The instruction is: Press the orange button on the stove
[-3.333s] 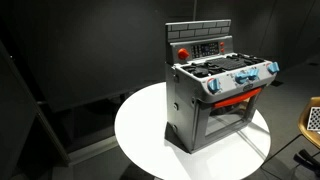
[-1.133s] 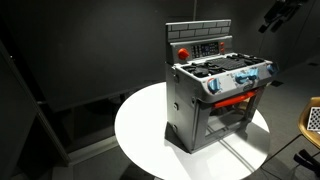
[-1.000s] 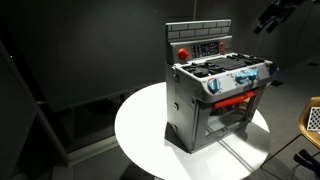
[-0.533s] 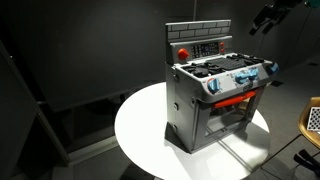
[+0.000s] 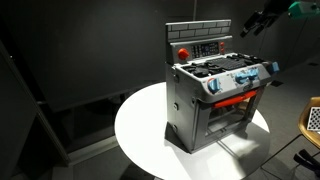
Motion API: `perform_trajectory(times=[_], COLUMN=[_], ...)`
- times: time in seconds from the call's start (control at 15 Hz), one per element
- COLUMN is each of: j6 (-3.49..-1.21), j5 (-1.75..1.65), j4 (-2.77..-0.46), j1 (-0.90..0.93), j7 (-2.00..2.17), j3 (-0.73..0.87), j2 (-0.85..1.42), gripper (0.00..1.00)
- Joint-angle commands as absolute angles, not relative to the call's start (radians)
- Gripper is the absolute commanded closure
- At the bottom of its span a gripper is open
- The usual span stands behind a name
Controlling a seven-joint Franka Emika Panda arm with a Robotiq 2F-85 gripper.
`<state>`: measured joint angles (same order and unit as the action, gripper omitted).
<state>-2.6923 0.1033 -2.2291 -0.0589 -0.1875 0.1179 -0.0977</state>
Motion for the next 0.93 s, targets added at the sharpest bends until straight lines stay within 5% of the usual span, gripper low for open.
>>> perform_trajectory(times=[0.0, 0.87], j6=[-2.727, -2.814], j5=[0.077, 0.036], j4=[-2.209, -2.15], j1=[-0.063, -0.062], j7=[-0.132, -0.042], j3=[0.1, 0.078], j2=[-0.046, 0.063], gripper=[0.0, 0.0])
